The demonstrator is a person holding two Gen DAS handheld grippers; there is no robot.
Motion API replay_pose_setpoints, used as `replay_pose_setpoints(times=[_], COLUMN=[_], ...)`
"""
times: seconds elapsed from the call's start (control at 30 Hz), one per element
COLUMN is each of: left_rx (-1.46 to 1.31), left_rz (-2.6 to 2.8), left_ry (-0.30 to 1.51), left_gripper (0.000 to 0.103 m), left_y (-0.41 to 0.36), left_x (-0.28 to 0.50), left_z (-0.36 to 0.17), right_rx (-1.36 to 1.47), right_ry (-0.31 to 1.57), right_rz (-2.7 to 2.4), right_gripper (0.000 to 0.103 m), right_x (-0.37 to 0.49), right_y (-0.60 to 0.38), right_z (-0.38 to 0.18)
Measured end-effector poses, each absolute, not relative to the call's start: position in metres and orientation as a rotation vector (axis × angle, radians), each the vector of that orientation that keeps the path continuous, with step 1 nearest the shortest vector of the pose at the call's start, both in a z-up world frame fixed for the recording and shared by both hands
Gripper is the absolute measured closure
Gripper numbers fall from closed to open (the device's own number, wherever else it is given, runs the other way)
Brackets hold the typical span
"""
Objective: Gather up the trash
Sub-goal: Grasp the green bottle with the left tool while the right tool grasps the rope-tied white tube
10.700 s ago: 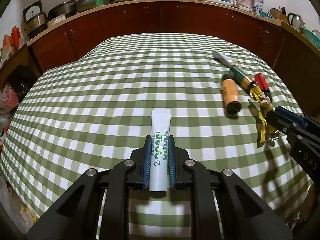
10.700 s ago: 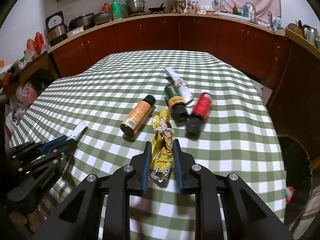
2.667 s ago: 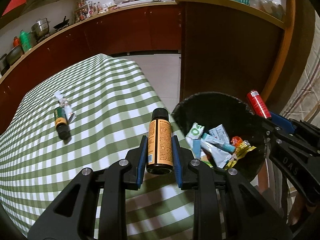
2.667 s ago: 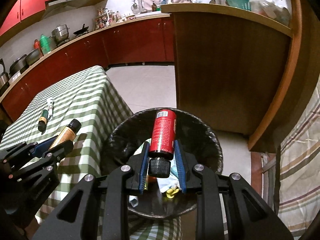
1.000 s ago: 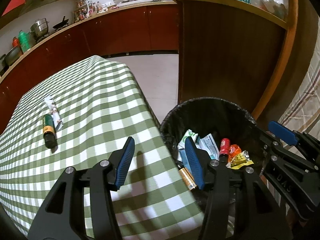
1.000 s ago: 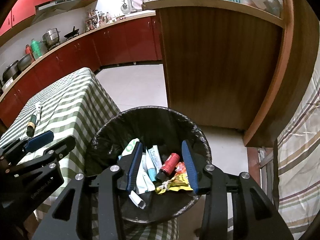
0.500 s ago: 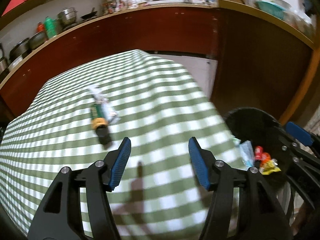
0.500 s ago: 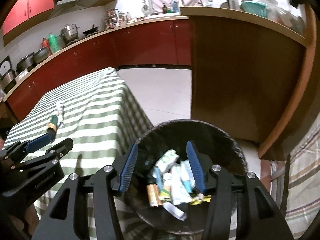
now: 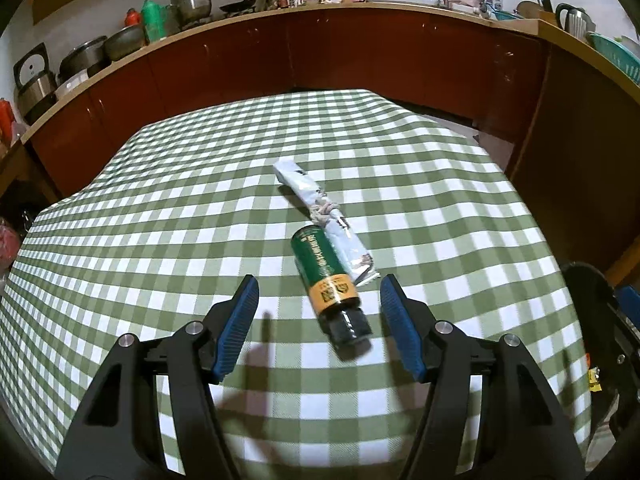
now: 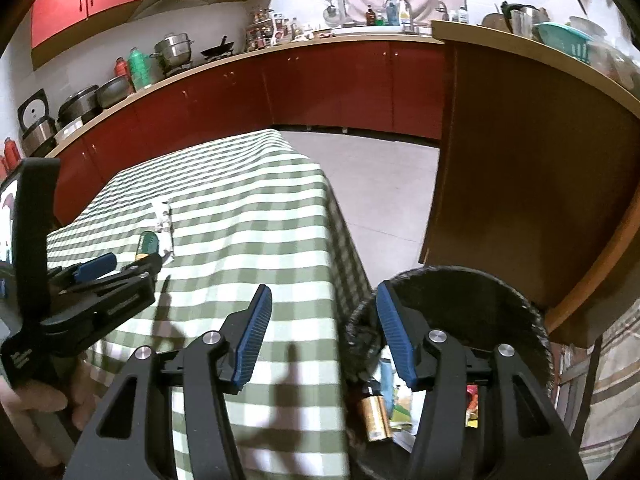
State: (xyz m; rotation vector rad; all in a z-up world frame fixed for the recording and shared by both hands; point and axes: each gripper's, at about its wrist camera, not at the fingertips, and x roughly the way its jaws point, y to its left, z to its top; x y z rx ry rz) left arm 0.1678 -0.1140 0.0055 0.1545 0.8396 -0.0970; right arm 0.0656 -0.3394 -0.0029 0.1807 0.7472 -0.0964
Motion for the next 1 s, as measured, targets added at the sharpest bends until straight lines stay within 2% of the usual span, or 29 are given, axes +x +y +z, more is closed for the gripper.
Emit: replay_pose_setpoints(times=[0.23, 0.3, 0.37, 1.0], left_rx=[0.144, 0.145, 0.147, 0.09], left_rz=[-0.139, -0.152, -0.164, -0.057], left_ry=[0.864, 0.862, 0.861, 0.875], left_gripper=[0.062, 0.074, 0.08, 0.08], left_y=[-0.105, -0.107, -0.105, -0.01], left_x=[0.178, 0.172, 0.17, 0.18], left_z=[-0.003, -0.005, -0.005, -0.003], right_rx=[0.16, 0.154, 0.147, 0.057], right_ry=[0.759, 0.762, 0.766, 0.799], right_rz=[-0.06, -0.052, -0.042, 0.097], right_gripper=[0.049, 0.049, 0.049, 0.049], right_x=[0.081, 0.085, 0.09, 0.152], right_y=[-0.321, -0.316, -0.31, -0.231], right_z=[-0.003, -0.003, -0.003, -0.005])
